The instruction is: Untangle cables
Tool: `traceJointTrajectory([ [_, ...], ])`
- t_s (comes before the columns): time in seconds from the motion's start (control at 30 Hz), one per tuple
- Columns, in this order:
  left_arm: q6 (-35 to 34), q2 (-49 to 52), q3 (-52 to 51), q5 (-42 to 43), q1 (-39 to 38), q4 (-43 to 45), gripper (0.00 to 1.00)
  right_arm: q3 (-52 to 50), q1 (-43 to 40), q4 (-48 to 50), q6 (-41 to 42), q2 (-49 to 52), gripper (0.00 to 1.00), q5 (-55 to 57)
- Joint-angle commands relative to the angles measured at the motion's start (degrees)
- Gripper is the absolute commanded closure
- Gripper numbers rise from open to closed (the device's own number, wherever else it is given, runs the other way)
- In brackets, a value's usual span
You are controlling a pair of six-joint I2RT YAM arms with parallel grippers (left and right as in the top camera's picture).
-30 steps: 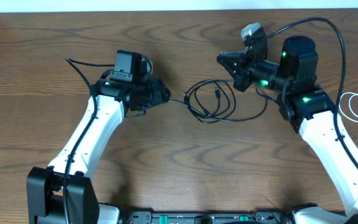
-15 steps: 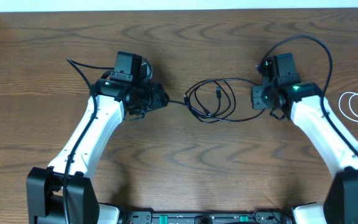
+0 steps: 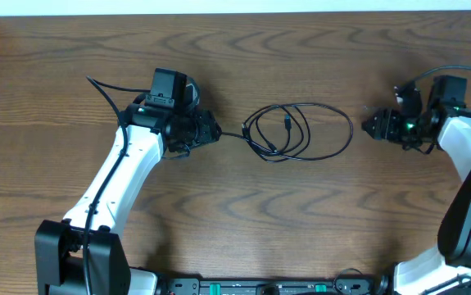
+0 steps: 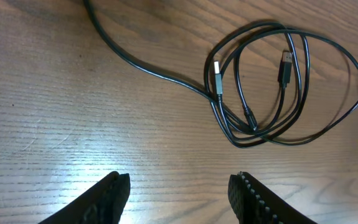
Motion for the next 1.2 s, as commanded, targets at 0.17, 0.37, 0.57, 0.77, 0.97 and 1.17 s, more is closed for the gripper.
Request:
traceJointTrajectory([
  [0.17,0.5,-0.4,0.3,-0.8,0.1,-0.2,0.44,0.1,0.0,4.7,-6.7,7.9,0.37,-14.4],
  [0.37,0.5,-0.4,0.3,-0.8,0.1,-0.2,0.44,0.1,2.7,6.5,-6.7,12.0,0.37,-16.3],
  [0.57,0.5,-0.4,0.3,-0.8,0.1,-0.2,0.44,0.1,8.4,8.9,-6.0,13.7,0.49,-17.2],
  [0.77,0.5,-0.4,0.3,-0.8,0.1,-0.6,0.44,0.1,11.3,10.3,-4.7,13.7,0.99,-17.2],
  [0.97,0.5,-0.4,0.3,-0.8,0.1,-0.9,0.44,1.7,11.6,5.3,-0.2,6.3,0.99,-20.9],
  [1.17,0.5,-0.4,0.3,-0.8,0.1,-0.8,0.44,10.0,14.6,-3.1,-0.3,-9.3,0.99,-12.5],
])
